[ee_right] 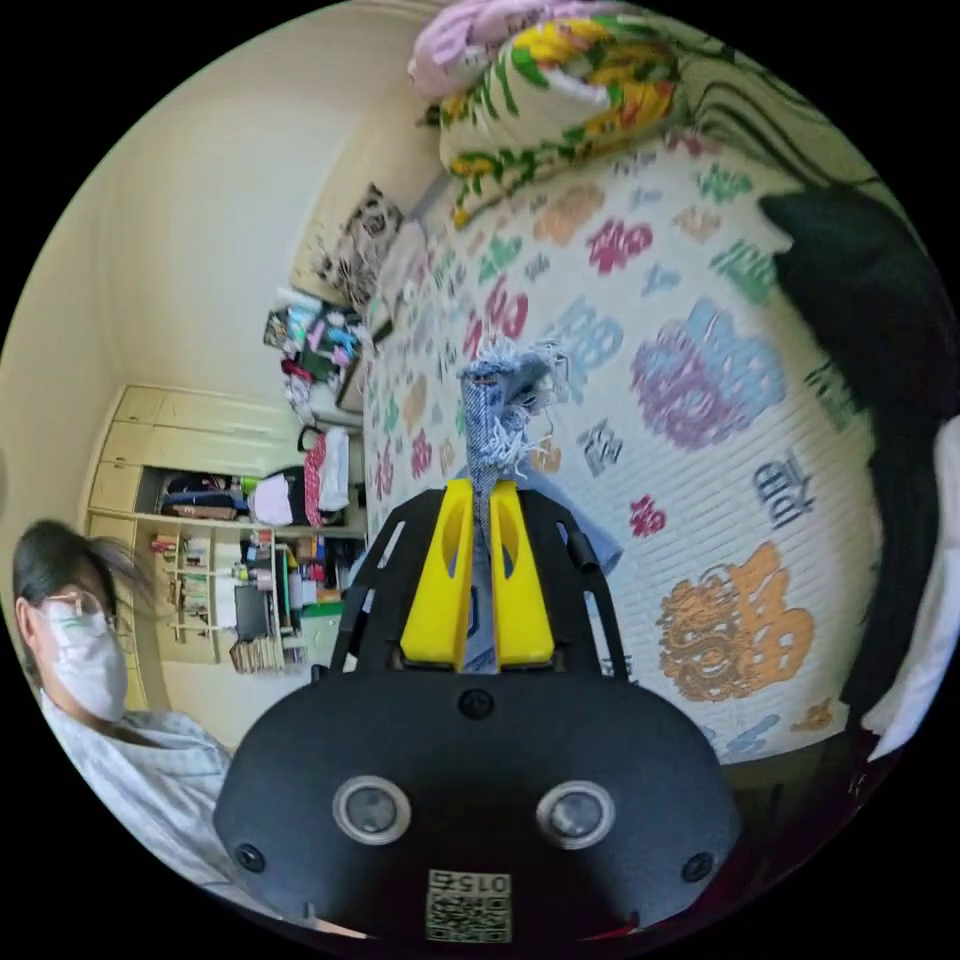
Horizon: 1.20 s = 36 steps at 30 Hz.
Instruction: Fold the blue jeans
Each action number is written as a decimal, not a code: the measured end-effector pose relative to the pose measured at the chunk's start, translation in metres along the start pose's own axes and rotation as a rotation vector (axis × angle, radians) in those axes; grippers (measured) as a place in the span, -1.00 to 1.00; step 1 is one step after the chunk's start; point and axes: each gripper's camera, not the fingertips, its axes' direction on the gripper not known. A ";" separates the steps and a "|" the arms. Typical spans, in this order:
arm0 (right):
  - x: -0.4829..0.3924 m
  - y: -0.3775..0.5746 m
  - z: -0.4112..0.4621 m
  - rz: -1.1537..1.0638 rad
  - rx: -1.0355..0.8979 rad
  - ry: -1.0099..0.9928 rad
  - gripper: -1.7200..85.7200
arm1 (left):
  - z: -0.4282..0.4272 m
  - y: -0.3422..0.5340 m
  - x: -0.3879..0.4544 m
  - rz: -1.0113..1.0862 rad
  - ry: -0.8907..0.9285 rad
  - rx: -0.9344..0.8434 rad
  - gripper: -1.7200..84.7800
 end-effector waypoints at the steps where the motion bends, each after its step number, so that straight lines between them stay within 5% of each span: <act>1: 0.006 -0.004 -0.032 -0.010 0.065 0.039 -0.92 | -0.021 -0.006 0.006 0.030 -0.017 0.004 -0.86; 6: 0.057 -0.011 -0.089 0.003 0.038 0.300 -0.90 | -0.089 -0.027 0.006 0.079 -0.212 0.010 -0.87; 9: 0.117 -0.007 -0.074 0.086 -0.092 0.307 -0.87 | -0.101 -0.043 -0.012 0.071 -0.297 -0.012 -0.87; 13: 0.190 0.032 -0.044 0.262 -0.268 0.590 -0.84 | -0.094 -0.032 -0.041 -0.042 -0.343 -0.036 -0.89; 20: 0.242 0.107 -0.032 0.429 -0.221 0.338 -0.82 | -0.087 0.042 -0.073 -0.227 -0.257 -0.025 -0.85; 27: 0.291 0.120 0.021 0.518 -0.211 0.291 -0.76 | -0.063 0.108 -0.126 -0.550 0.129 0.301 -0.80; 36: 0.316 0.100 0.053 0.471 -0.235 0.222 -0.97 | -0.059 0.141 -0.152 -0.641 0.153 0.414 -0.76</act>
